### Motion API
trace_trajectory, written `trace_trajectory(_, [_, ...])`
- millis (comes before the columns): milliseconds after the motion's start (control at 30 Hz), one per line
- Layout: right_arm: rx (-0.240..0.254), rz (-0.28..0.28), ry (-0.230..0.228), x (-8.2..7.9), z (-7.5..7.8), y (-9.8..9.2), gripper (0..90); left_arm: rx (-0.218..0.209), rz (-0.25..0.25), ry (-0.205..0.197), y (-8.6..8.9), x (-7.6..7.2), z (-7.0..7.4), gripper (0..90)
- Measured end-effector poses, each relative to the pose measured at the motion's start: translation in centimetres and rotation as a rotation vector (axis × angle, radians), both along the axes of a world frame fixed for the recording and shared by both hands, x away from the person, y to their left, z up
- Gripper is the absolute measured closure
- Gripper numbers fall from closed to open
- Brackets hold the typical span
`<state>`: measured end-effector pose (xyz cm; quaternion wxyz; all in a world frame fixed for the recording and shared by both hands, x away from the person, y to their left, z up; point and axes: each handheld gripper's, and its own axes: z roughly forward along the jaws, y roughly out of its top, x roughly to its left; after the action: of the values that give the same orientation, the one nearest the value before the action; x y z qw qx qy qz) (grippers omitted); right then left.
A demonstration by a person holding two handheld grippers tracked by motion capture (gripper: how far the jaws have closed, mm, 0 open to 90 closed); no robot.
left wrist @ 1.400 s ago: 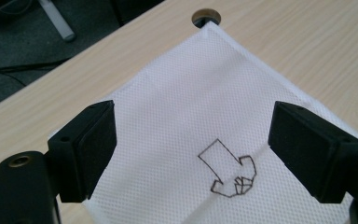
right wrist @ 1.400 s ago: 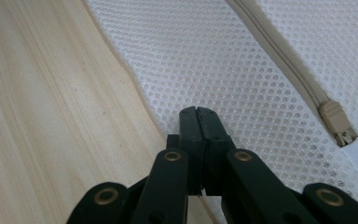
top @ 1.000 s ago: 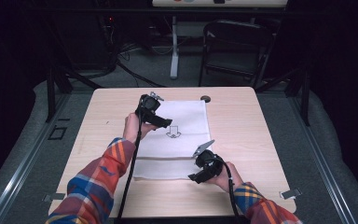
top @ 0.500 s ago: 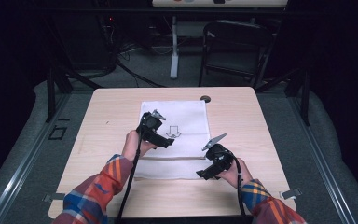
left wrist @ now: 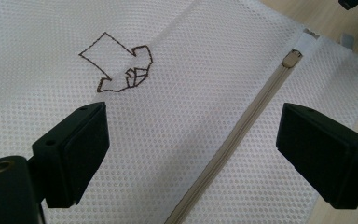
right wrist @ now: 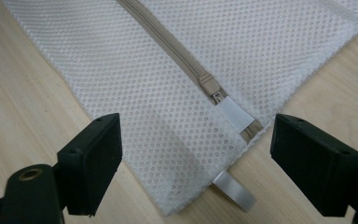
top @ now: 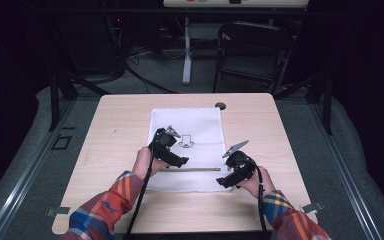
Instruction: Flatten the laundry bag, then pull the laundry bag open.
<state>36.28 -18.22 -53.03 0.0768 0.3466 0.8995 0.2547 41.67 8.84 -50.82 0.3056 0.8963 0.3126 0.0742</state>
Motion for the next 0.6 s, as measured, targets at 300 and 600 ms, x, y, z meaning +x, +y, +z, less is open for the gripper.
trace_trajectory(300, [0.011,-0.013,-0.001,0.2,0.1,-0.3,17.0,-0.01,-0.009,0.0,-0.4,-0.1,-0.2,9.5])
trace_trajectory(600, [0.006,-0.035,-0.018,0.4,0.1,-0.5,26.2,-0.028,-0.071,-0.002,-2.2,-0.4,-0.7,11.8])
